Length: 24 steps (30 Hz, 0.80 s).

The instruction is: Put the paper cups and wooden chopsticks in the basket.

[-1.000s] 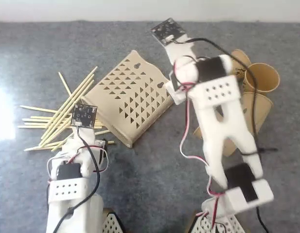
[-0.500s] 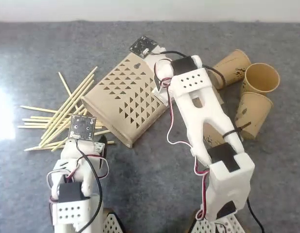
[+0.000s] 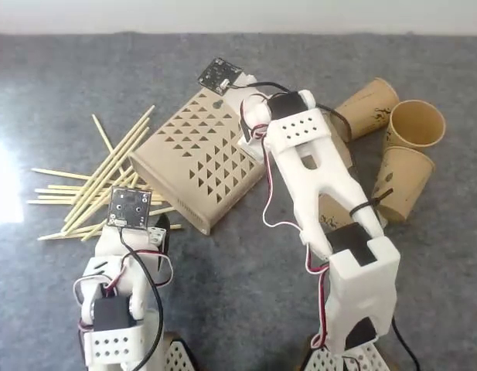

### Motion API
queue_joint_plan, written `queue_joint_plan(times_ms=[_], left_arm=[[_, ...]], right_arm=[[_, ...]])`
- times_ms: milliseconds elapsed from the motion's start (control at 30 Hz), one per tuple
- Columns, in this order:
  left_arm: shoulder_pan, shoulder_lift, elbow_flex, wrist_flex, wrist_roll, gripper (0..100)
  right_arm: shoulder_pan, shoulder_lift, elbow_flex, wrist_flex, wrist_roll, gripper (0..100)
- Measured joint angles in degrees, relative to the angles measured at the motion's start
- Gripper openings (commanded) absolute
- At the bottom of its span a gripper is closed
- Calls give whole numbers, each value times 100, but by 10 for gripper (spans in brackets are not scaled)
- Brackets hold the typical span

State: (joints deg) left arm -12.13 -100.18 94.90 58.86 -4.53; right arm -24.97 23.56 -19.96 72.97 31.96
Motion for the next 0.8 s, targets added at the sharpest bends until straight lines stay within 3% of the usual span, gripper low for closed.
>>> queue_joint_plan(times_ms=[533,800], left_arm=[[0,0,0,0,0,159],[79,-9,0,0,0,159]], right_arm=[[229,141,-220,396,-9,284],[923,-545,-97,510,-343,284]])
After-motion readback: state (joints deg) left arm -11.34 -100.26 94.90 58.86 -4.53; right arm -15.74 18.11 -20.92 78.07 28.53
